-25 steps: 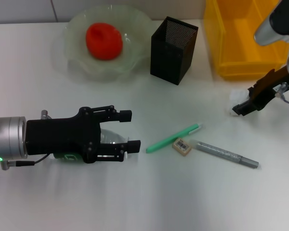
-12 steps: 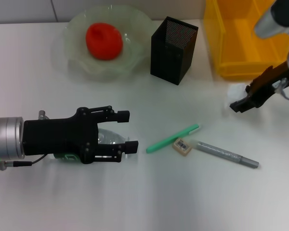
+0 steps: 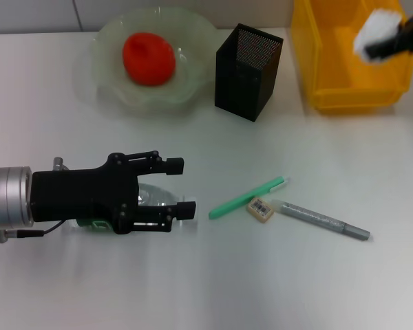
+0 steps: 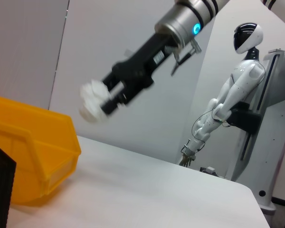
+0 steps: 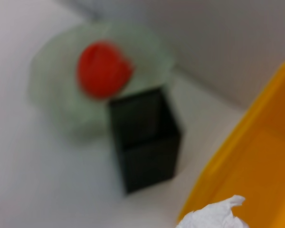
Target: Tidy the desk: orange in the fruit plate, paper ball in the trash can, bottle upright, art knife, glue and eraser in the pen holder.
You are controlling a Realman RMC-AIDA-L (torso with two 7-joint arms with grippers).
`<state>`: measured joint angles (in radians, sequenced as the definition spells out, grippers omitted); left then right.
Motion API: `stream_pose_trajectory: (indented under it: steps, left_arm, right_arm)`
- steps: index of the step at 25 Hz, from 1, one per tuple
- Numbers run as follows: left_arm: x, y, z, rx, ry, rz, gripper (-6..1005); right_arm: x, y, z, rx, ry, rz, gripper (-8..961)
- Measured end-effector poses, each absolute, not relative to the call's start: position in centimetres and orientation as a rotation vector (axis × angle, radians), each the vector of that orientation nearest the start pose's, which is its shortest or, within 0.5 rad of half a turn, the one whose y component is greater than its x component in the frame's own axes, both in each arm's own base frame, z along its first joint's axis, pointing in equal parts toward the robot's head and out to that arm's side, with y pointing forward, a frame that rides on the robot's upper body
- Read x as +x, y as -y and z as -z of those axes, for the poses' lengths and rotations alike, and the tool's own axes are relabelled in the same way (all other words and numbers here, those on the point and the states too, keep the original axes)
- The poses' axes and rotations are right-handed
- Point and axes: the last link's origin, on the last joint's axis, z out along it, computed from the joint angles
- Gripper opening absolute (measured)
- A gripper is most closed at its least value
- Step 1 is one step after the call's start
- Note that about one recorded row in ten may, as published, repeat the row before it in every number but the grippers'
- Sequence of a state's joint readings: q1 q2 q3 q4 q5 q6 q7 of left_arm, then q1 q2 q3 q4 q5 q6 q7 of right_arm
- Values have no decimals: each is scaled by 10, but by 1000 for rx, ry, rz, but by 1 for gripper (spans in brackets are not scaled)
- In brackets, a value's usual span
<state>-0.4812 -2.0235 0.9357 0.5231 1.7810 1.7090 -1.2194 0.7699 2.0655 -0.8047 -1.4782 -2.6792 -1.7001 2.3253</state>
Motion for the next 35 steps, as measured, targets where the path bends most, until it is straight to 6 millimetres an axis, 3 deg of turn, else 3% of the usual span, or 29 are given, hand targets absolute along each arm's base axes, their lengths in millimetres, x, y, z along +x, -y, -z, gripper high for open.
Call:
stream_pose_trajectory:
  steps: [3, 9, 18, 23, 24, 25, 28, 29, 30, 33, 34, 35]
  left_arm:
    - [-255, -289, 14, -2917, 462, 909, 773]
    - [-255, -289, 15, -2917, 467, 913, 770]
    - [-255, -290, 14, -2909, 472, 918, 766]
    - [-255, -290, 14, -2909, 471, 919, 763]
    - [-254, -291, 14, -2909, 461, 920, 763]
    - [-254, -291, 14, -2909, 461, 920, 762]
    - [-251, -294, 11, -2907, 434, 915, 761]
    - [-250, -296, 8, -2900, 414, 911, 760]
    - [-250, -296, 8, -2900, 414, 911, 760]
    - [-248, -299, 5, -2897, 394, 903, 759]
    - [-247, -301, 4, -2897, 386, 900, 758]
    - [-246, -302, 3, -2897, 380, 896, 758]
  right_arm:
    - [165, -408, -128, -2317, -821, 75, 551]
    - [190, -443, -105, -2181, -836, -23, 562]
    - [196, -459, -86, -2133, -783, -81, 613]
    - [204, -464, -91, -2036, -794, -240, 735]
    - [206, -460, -92, -2038, -791, -384, 759]
    - [206, -460, -92, -2038, -791, -384, 784]
    - [202, -443, -89, -2125, -711, -633, 811]
    - [201, -424, -85, -2204, -608, -793, 813]
    - [201, -424, -85, -2204, -608, -793, 815]
    - [208, -390, -78, -2314, -483, -994, 818]
    - [216, -371, -72, -2403, -447, -1058, 818]
    - [216, -371, -72, -2403, -447, -1058, 818]
